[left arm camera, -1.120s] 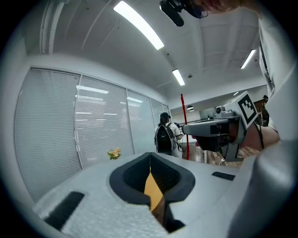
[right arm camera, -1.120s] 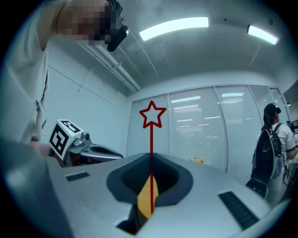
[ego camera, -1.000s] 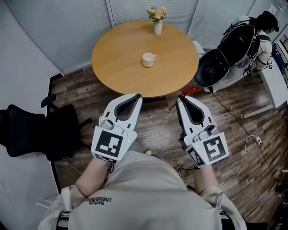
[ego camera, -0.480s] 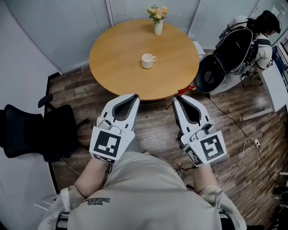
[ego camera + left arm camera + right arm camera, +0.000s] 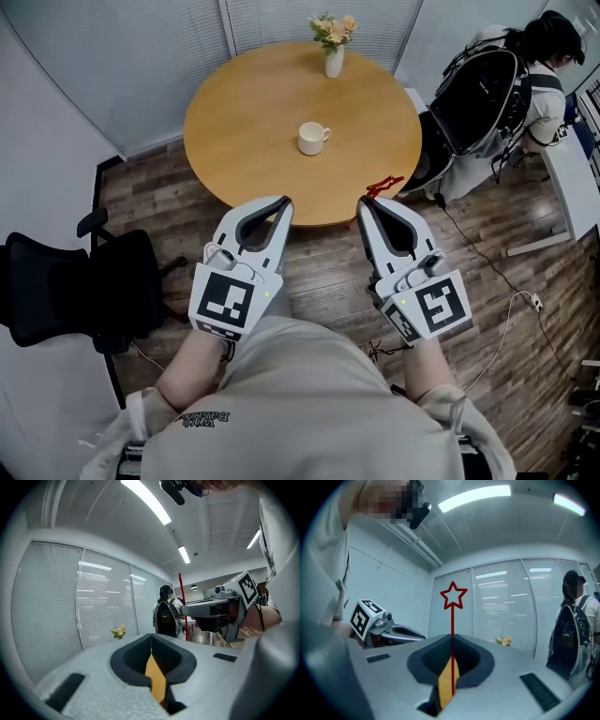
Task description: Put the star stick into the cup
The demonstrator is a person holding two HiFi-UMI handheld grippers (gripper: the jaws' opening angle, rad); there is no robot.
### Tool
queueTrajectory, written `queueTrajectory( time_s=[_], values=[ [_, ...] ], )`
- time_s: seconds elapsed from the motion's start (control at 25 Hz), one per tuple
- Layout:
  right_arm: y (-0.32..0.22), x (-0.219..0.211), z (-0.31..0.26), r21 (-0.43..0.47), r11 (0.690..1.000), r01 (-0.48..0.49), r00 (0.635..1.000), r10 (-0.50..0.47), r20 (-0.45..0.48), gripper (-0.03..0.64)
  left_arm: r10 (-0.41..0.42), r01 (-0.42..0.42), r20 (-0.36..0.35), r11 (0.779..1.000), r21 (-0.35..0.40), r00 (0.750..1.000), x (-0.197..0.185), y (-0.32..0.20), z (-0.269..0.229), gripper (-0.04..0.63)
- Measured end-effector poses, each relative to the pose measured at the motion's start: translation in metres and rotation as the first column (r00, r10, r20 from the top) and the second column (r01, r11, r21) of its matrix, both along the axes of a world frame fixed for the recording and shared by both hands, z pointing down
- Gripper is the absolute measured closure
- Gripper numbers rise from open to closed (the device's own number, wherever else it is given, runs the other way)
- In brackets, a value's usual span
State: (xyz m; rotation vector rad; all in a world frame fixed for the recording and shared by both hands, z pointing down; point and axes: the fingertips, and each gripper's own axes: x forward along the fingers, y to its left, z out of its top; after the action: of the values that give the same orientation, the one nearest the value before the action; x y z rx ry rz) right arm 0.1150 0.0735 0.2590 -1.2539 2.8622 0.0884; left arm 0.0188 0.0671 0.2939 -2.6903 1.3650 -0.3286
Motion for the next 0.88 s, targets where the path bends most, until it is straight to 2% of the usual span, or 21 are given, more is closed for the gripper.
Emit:
queueTrajectory(
  time_s=[0.32,0.88],
  values=[
    [-0.067,-0.051,0.006,-0.026,0.999,-0.025,0.999,0.025,-0.023,0.588,0.033,-0.033,-0.009,0.999,-0.029,0.999,-0.048,-0.066,0.011,0.574],
    [-0.198,-0.09,-0.005,-0.055,0.987,-0.15,0.989,0.148,-0.028,0.588,0.138,-0.139,-0.019,0.988,-0.064,0.99,-0.088,-0.193,0.008,0.574]
  ],
)
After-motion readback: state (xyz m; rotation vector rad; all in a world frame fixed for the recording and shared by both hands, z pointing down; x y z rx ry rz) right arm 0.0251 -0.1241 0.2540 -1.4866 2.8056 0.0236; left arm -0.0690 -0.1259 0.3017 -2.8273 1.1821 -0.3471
